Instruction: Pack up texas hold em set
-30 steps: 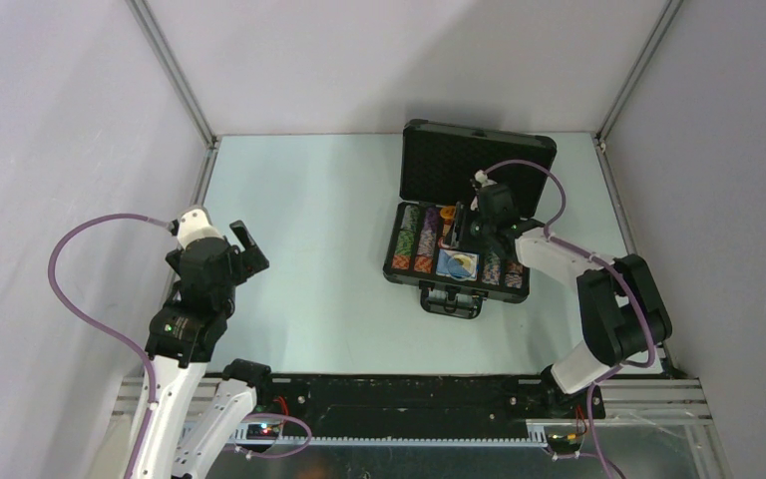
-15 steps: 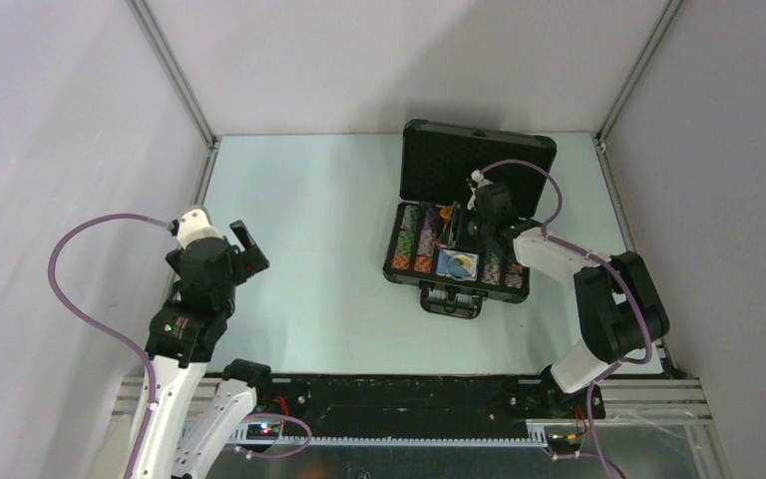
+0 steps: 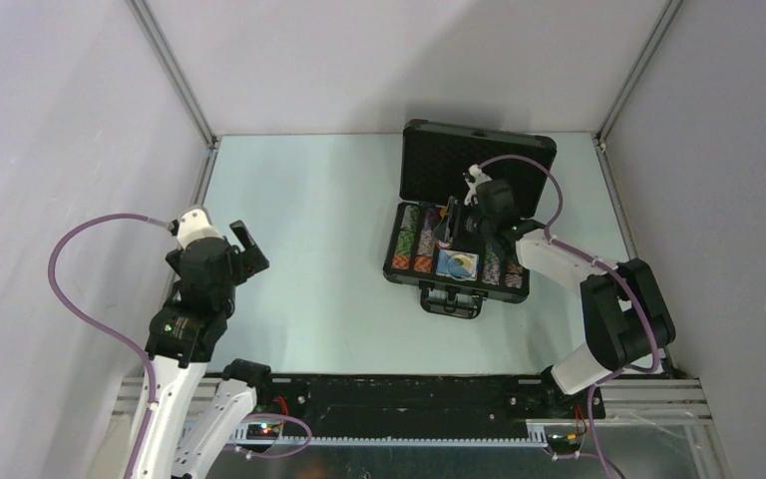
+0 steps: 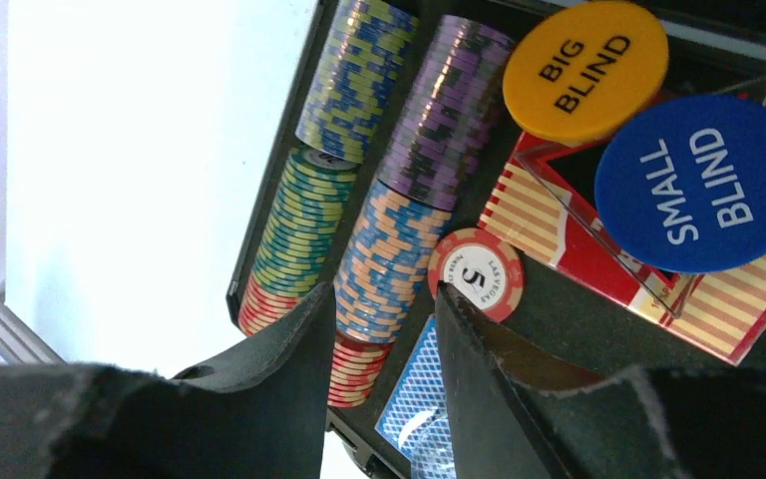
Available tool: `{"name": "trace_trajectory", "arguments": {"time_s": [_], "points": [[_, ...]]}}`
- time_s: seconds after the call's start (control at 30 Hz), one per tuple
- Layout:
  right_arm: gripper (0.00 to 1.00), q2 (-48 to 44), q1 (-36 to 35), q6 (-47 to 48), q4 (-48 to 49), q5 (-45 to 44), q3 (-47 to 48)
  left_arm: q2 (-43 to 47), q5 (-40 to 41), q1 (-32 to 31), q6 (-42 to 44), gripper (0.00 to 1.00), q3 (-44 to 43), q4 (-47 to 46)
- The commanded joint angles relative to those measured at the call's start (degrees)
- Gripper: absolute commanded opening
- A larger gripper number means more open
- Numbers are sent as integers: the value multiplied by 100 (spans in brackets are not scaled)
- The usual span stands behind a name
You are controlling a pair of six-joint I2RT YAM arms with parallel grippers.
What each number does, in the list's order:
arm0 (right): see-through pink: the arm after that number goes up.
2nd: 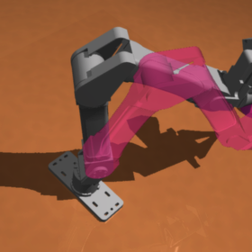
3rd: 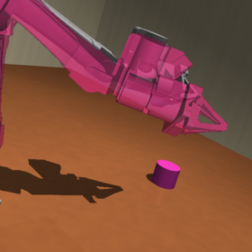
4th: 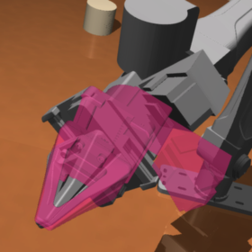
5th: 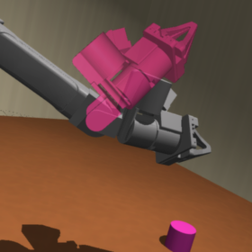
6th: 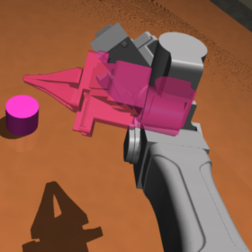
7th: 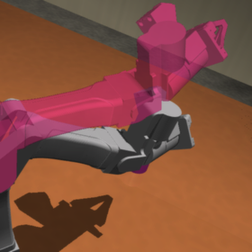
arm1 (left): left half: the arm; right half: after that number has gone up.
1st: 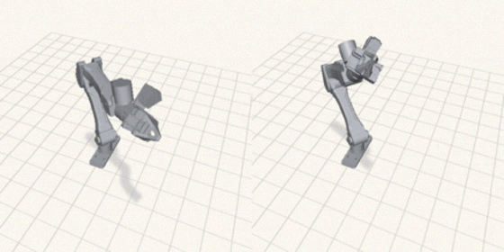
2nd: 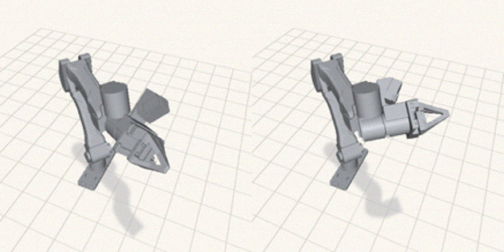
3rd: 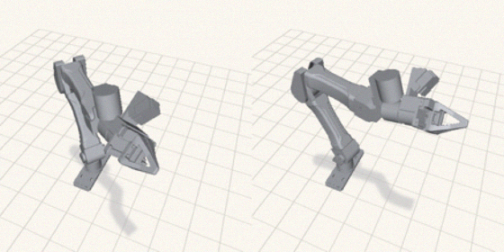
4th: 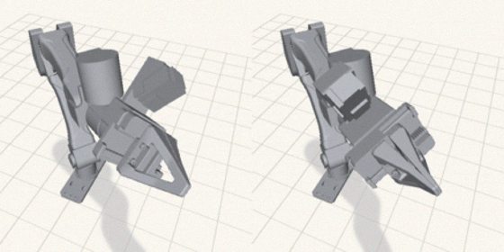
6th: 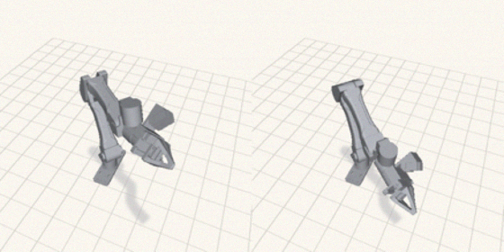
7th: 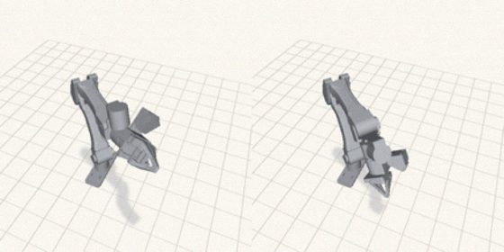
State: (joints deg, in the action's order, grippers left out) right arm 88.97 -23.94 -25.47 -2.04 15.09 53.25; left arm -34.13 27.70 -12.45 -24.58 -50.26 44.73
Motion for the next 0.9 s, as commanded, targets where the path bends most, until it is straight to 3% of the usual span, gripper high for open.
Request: {"name": "trace_trajectory", "arguments": {"time_s": [0.0, 0.47, 0.87], "points": [[45, -269, -31, -18, 373, 157, -4, -32, -19, 54, -52, 98, -76, -69], [49, -105, -31, 172, -265, -919, 1, -40, -16, 55, -52, 98, -69, -61], [50, 390, -14, 100, -52, -740, -2, -58, -25, 56, -52, 98, -65, -61]]}}
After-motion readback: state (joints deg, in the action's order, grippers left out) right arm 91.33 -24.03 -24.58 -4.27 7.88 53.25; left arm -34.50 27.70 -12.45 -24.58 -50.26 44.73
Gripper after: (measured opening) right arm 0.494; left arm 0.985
